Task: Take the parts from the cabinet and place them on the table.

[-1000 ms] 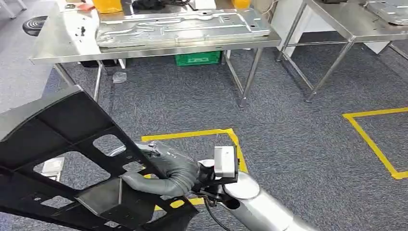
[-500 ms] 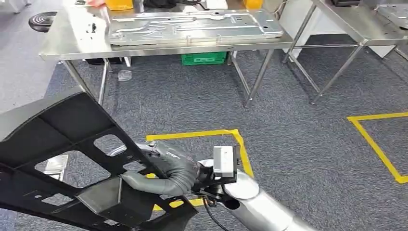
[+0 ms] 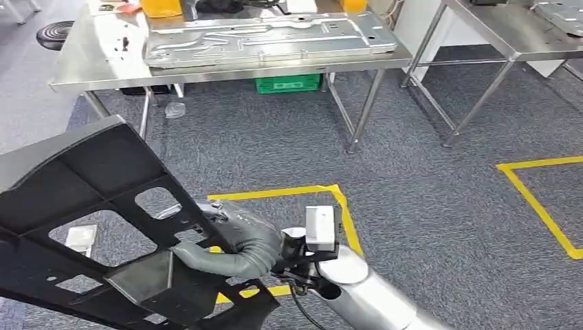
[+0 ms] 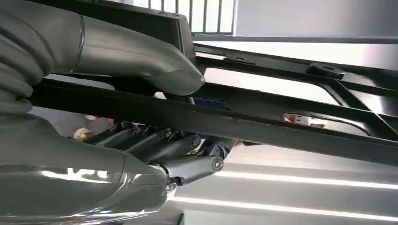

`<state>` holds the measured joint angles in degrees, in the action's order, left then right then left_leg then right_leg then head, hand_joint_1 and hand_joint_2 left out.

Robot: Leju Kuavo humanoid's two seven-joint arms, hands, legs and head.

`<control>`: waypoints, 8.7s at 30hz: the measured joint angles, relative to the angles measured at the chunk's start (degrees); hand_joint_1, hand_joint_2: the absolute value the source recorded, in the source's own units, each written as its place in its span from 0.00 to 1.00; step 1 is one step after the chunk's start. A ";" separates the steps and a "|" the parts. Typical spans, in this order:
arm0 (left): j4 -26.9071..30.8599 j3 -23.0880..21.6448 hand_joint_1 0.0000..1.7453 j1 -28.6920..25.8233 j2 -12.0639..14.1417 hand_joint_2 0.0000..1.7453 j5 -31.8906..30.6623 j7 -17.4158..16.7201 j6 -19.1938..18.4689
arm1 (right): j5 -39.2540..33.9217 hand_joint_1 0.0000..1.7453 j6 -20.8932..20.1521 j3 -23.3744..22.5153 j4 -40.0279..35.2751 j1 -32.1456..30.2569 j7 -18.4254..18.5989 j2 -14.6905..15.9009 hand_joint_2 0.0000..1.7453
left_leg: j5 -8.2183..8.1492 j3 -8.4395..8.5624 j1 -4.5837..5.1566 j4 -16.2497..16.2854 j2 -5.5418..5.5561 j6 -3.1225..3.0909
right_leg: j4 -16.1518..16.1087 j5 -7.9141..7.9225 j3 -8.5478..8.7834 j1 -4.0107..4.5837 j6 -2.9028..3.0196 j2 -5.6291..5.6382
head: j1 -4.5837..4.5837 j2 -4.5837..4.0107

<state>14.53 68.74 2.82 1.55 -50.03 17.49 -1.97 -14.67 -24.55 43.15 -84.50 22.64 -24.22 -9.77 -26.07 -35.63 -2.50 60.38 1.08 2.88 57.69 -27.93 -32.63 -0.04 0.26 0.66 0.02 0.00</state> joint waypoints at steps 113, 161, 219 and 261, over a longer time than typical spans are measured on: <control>0.07 2.25 0.00 0.38 -0.31 1.00 -2.14 1.84 -0.52 | 0.96 1.00 0.55 0.15 -0.07 -0.28 0.04 -0.72 1.00 | -4.67 4.62 0.70 -2.22 -0.76 -1.32 | 0.56 1.32 -2.78 0.03 0.83 -0.25 | -0.41 0.00; 0.07 2.82 0.00 0.40 -0.42 1.00 -3.26 2.69 -0.61 | 0.96 1.00 0.52 2.12 0.85 0.45 0.85 -0.17 1.00 | -2.27 1.03 0.80 -1.10 -0.79 -3.41 | 4.41 -4.65 -0.54 0.40 -0.99 -0.41 | -0.48 0.00; 0.09 4.04 0.00 1.32 -0.50 1.00 -4.83 2.75 -1.22 | 1.47 1.00 0.00 4.17 1.77 2.19 1.01 0.13 1.00 | -1.80 -0.11 1.81 -0.59 -3.06 -2.79 | 0.63 -2.73 1.16 1.10 0.54 -1.55 | -0.44 0.00; 0.09 3.96 0.00 1.85 0.74 1.00 -8.33 3.69 -2.16 | -1.11 1.00 5.36 -3.17 2.97 12.30 4.83 -7.61 1.00 | -3.34 2.36 0.99 -1.00 -0.63 -3.37 | 7.15 0.07 -5.80 0.18 -0.88 -0.39 | -0.42 0.00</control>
<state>14.62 72.70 4.67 2.29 -58.36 21.18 -4.13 -15.78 -19.19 39.98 -81.53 34.95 -19.39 -17.38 -29.41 -33.27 -1.51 59.38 0.45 -0.48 64.83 -27.86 -38.43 0.14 -0.62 0.27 -0.39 0.00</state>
